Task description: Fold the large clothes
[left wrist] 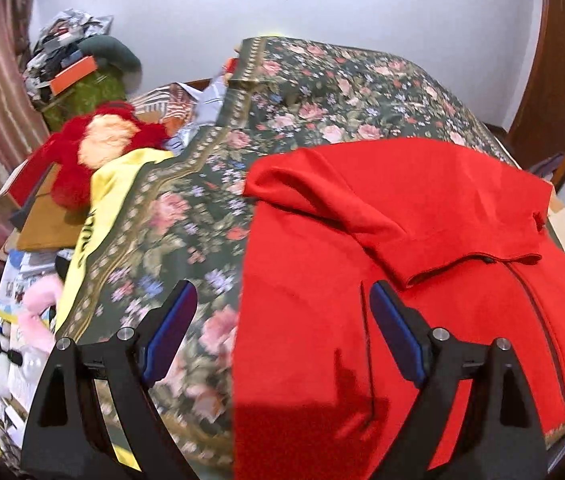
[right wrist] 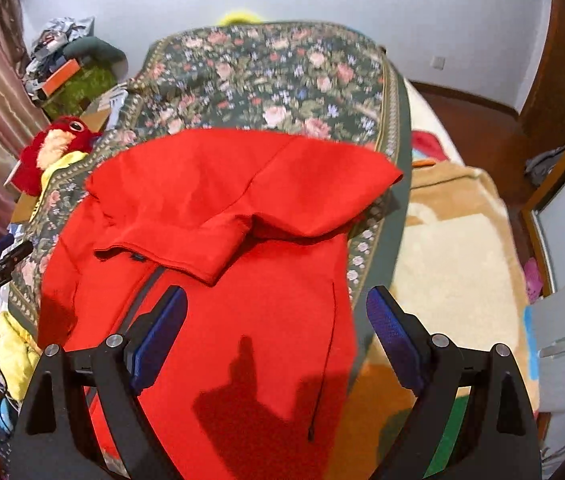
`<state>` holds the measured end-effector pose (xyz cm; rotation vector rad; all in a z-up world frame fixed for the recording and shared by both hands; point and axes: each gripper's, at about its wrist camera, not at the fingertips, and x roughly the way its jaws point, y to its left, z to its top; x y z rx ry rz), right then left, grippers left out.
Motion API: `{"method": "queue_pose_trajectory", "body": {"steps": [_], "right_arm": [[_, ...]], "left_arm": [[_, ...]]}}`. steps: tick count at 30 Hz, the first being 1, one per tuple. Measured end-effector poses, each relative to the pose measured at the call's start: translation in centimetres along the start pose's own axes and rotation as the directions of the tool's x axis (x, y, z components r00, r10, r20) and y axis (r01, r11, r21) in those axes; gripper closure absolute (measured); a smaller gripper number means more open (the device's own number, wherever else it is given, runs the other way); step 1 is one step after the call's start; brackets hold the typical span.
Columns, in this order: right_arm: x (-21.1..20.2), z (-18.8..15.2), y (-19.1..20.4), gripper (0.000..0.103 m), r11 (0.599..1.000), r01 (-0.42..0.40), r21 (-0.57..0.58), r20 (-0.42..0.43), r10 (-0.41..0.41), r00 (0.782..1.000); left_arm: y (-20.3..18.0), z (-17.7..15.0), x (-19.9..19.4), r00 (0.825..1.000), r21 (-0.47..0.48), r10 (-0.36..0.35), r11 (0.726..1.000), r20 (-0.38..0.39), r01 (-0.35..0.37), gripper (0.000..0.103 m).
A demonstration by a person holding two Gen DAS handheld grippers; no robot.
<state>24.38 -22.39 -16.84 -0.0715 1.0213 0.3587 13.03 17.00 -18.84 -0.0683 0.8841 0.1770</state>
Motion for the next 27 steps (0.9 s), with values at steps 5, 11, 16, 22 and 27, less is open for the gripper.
{"method": "queue_pose_trajectory", "body": {"steps": [5, 11, 16, 22, 27], "right_arm": [[-0.4, -2.0, -0.4, 0.014, 1.000, 0.024, 0.005, -0.010, -0.024, 1.000], [0.8, -5.5, -1.9, 0.013, 0.996, 0.019, 0.091, -0.081, -0.012, 0.997], [1.9, -8.0, -3.0, 0.014, 0.979, -0.040, 0.201, -0.142, 0.069, 0.987], [1.9, -9.2, -3.8, 0.014, 0.950, -0.097, 0.295, -0.128, 0.140, 0.982], [1.8, -9.5, -3.6, 0.014, 0.955, -0.094, 0.280, -0.092, 0.124, 0.988]], "left_arm": [[3.1, -2.9, -1.2, 0.999, -0.076, 0.001, 0.997, -0.034, -0.004, 0.015], [6.7, -7.2, 0.1, 0.988, -0.202, -0.040, 0.979, -0.152, 0.009, 0.015], [8.1, -10.3, 1.6, 0.960, -0.331, -0.177, 0.938, -0.217, 0.098, 0.015], [7.4, -13.1, 4.3, 0.898, -0.468, -0.352, 0.861, -0.266, 0.199, 0.016], [5.2, -13.2, 4.6, 0.913, -0.387, -0.301, 0.904, -0.274, 0.182, 0.044]]}}
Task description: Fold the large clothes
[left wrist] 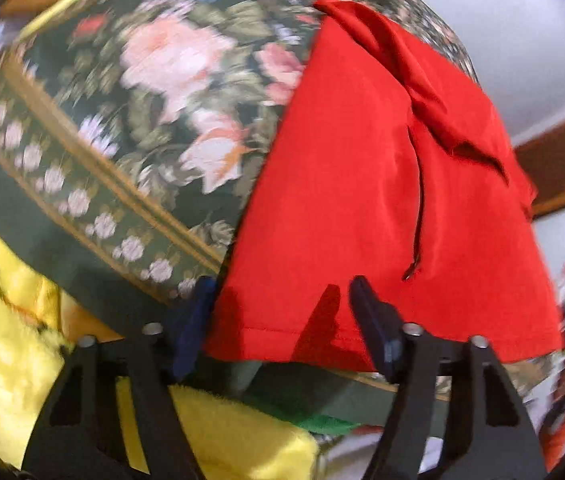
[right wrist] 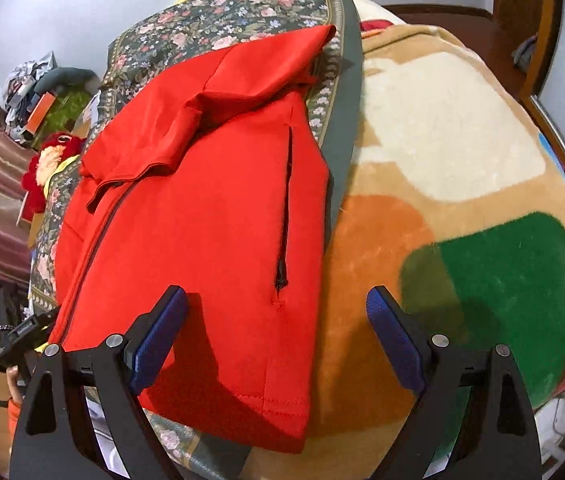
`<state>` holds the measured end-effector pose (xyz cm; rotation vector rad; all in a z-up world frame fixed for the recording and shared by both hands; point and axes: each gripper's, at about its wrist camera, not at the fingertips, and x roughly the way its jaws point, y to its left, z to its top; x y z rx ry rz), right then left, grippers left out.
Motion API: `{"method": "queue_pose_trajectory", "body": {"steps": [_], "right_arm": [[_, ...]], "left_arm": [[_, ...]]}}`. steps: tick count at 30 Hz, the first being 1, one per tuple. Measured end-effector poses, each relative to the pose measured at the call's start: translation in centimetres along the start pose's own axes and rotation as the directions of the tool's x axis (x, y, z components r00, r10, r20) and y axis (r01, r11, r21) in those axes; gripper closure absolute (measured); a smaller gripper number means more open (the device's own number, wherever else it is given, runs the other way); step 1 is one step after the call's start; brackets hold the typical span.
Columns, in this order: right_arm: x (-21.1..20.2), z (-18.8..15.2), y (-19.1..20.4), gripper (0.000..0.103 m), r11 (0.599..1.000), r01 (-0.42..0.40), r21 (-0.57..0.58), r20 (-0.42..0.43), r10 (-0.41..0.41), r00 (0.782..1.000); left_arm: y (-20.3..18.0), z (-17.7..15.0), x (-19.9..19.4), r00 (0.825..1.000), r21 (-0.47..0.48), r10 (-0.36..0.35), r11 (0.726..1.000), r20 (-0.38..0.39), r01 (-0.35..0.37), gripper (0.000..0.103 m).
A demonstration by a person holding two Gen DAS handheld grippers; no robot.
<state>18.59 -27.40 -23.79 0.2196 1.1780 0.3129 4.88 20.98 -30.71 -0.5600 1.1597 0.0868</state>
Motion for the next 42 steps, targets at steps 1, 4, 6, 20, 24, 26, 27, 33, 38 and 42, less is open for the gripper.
{"method": "queue_pose_trajectory", "body": {"steps": [1, 4, 6, 20, 24, 26, 27, 33, 38, 42], "right_arm": [[0.0, -0.1, 0.0, 0.015, 1.000, -0.001, -0.007, 0.009, 0.002, 1.000], [0.2, -0.1, 0.2, 0.031, 0.999, -0.033, -0.024, 0.015, 0.033, 0.999], [0.4, 0.0, 0.4, 0.041, 0.998, -0.046, -0.031, 0.016, 0.047, 0.999], [-2.0, 1.6, 2.4, 0.084, 0.994, -0.011, -0.112, 0.113, 0.024, 0.993], [-2.8, 2.6, 3.2, 0.084, 0.990, -0.022, -0.138, 0.141, 0.042, 0.989], [-3.0, 3.1, 3.6, 0.085, 0.988, -0.023, -0.153, 0.155, 0.047, 0.987], [-3.0, 3.4, 3.9, 0.085, 0.986, -0.028, -0.163, 0.160, 0.055, 0.986], [-2.9, 6.4, 5.2, 0.085, 0.982, -0.051, -0.179, 0.213, 0.089, 0.973], [-2.4, 10.3, 5.7, 0.086, 0.984, -0.056, -0.169, 0.267, 0.100, 0.959], [-1.4, 14.2, 5.0, 0.086, 0.989, -0.051, -0.138, 0.301, 0.091, 0.949]], "left_arm": [[-1.0, -0.2, 0.1, 1.000, 0.056, 0.030, 0.998, 0.008, -0.030, 0.049], [-2.7, -0.5, 0.2, 0.998, 0.130, 0.062, 0.990, 0.005, -0.062, 0.079], [-3.2, -0.5, -0.1, 0.997, 0.141, 0.075, 0.987, 0.028, -0.079, 0.089], [-7.8, 3.5, -6.4, 0.974, 0.189, -0.063, 0.982, 0.218, 0.021, 0.099], [-9.6, 5.7, -7.7, 0.959, 0.212, -0.101, 0.976, 0.266, 0.044, 0.099], [-10.4, 6.8, -8.5, 0.949, 0.226, -0.117, 0.973, 0.292, 0.051, 0.099], [-10.7, 7.3, -8.9, 0.944, 0.229, -0.129, 0.972, 0.304, 0.059, 0.099], [-12.0, 11.4, -10.9, 0.909, 0.233, -0.172, 0.969, 0.380, 0.085, 0.099], [-12.8, 15.3, -11.3, 0.886, 0.224, -0.156, 0.973, 0.437, 0.060, 0.099], [-13.1, 18.9, -10.4, 0.877, 0.200, -0.127, 0.979, 0.463, 0.037, 0.100]]}}
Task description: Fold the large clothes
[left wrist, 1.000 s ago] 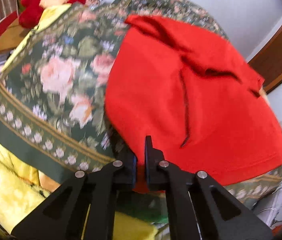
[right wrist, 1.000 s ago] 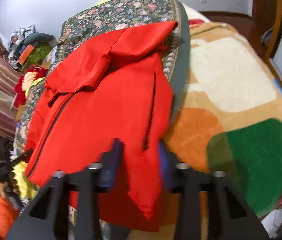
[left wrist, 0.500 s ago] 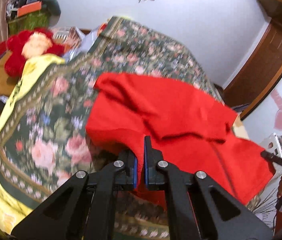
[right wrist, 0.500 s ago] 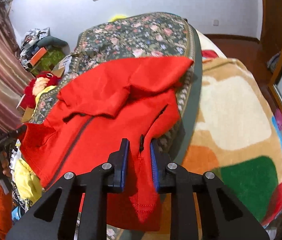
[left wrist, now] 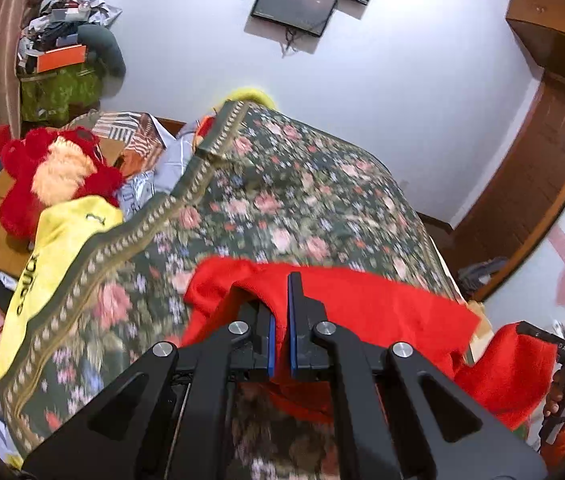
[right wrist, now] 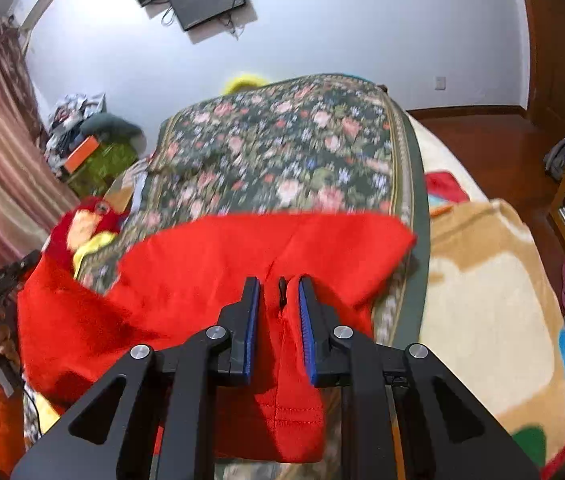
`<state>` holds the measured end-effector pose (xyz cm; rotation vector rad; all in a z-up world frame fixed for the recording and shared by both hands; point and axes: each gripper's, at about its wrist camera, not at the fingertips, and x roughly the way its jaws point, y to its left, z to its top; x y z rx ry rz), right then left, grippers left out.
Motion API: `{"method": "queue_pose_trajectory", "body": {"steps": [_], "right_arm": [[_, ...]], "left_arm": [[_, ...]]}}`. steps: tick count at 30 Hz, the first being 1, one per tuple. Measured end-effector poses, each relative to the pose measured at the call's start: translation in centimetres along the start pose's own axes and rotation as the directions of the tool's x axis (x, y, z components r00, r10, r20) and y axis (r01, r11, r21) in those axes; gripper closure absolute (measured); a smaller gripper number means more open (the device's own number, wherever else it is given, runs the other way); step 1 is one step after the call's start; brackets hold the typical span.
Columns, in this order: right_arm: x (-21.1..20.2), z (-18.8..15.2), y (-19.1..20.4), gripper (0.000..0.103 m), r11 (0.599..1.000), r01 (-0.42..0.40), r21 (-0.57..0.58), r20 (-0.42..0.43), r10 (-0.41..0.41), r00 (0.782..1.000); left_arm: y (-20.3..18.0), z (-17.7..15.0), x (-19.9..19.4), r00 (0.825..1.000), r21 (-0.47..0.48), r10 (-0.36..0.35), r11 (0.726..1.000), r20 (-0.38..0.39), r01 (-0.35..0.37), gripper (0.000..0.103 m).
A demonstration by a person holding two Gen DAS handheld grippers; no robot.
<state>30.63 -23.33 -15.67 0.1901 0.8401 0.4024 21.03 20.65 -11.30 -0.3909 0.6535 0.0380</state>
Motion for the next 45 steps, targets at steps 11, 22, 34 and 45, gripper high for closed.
{"method": "queue_pose_trajectory", "body": {"steps": [11, 22, 34, 45], "right_arm": [[8.3, 6.4, -4.6, 0.102, 0.990, 0.124, 0.070, -0.006, -0.123, 0.992], [9.3, 5.5, -5.8, 0.100, 0.989, 0.142, 0.041, -0.058, -0.140, 0.988], [12.5, 3.3, -5.6, 0.042, 0.996, 0.075, 0.053, -0.189, -0.063, 0.980], [16.8, 2.6, -6.4, 0.043, 0.992, 0.089, 0.090, -0.263, -0.062, 0.963]], "left_arm": [[2.1, 3.6, 12.6, 0.990, -0.011, 0.114, 0.993, -0.086, -0.116, 0.100], [3.2, 1.1, 18.6, 0.950, 0.061, 0.211, 0.977, -0.232, -0.202, 0.089], [4.6, 2.2, 12.7, 0.957, 0.072, 0.258, 0.965, -0.135, -0.251, 0.036], [6.2, -6.9, 18.8, 0.892, 0.065, 0.234, 0.972, -0.388, -0.227, 0.036]]}}
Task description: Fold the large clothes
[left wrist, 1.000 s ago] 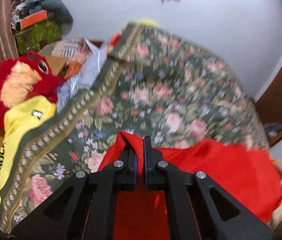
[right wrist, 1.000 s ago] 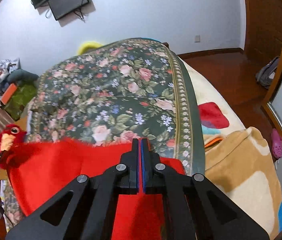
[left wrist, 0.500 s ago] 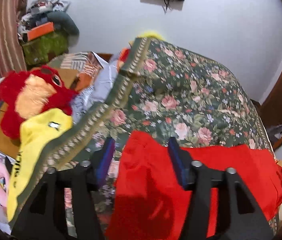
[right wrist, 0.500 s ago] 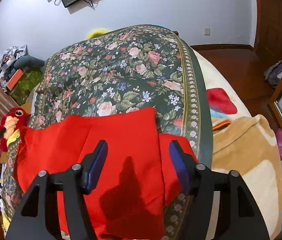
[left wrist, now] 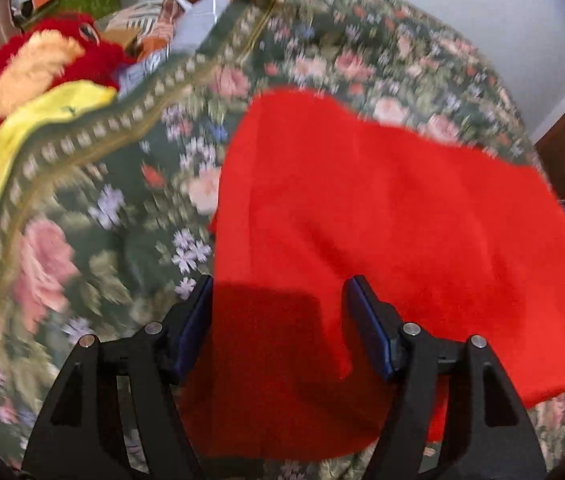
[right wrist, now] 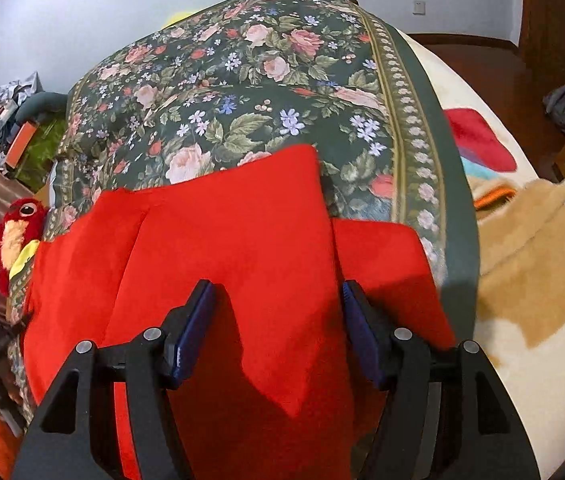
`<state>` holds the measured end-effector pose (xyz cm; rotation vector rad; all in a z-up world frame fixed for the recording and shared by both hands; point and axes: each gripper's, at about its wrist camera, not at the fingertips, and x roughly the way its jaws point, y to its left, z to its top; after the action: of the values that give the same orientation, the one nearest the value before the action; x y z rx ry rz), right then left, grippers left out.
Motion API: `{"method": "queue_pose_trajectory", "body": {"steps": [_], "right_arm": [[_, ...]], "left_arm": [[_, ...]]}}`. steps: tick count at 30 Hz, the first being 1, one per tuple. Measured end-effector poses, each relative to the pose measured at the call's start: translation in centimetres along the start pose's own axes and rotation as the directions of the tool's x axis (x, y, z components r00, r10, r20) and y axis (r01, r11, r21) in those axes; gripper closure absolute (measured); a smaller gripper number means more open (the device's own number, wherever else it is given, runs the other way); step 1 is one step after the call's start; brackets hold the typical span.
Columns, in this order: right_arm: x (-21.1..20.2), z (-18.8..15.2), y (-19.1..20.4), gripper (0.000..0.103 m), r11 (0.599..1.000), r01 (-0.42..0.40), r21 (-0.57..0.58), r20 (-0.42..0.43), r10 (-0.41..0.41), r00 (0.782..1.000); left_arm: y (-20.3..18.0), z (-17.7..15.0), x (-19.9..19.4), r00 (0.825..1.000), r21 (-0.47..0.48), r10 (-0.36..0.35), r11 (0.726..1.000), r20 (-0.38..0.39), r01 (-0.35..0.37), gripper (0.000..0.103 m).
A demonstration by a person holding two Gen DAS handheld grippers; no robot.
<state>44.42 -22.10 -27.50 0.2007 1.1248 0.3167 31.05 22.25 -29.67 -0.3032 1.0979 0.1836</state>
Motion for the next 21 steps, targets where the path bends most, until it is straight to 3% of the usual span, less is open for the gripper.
{"method": "queue_pose_trajectory", "body": {"steps": [1, 3, 5, 10, 13, 16, 21], "right_arm": [[0.0, 0.1, 0.2, 0.047, 1.000, -0.006, 0.000, 0.011, 0.006, 1.000], [-0.2, 0.1, 0.5, 0.085, 1.000, -0.003, -0.016, 0.026, 0.004, 1.000], [-1.0, 0.0, 0.8, 0.092, 0.999, -0.017, -0.028, 0.059, 0.019, 0.998], [-5.2, 0.5, 1.4, 0.093, 0.999, 0.007, -0.053, 0.217, 0.004, 0.976], [-5.9, 1.1, 1.6, 0.093, 0.995, 0.068, -0.069, 0.253, -0.048, 0.966], [-4.4, 1.6, 1.4, 0.093, 0.987, 0.148, -0.067, 0.240, -0.128, 0.962], [-1.1, 0.7, 1.1, 0.090, 0.970, 0.228, -0.090, 0.131, -0.215, 0.968]], "left_arm": [[-0.2, -0.2, 0.1, 1.000, 0.007, 0.013, 1.000, 0.017, -0.014, 0.035], [-1.0, -0.3, 0.2, 0.998, 0.032, 0.051, 0.998, 0.037, -0.052, 0.034], [-1.5, 0.0, 0.3, 0.997, 0.054, 0.071, 0.996, 0.028, -0.072, 0.034], [-1.9, 1.3, -1.6, 0.998, 0.060, 0.036, 0.997, 0.057, -0.039, 0.034], [-2.0, 1.8, -3.5, 0.995, 0.051, 0.006, 0.999, 0.104, -0.012, 0.034], [-2.8, 2.0, -4.8, 0.990, 0.074, 0.005, 0.997, 0.139, -0.015, 0.034], [-4.1, 1.2, -4.7, 0.993, 0.136, 0.012, 0.990, 0.117, -0.028, 0.034]]}}
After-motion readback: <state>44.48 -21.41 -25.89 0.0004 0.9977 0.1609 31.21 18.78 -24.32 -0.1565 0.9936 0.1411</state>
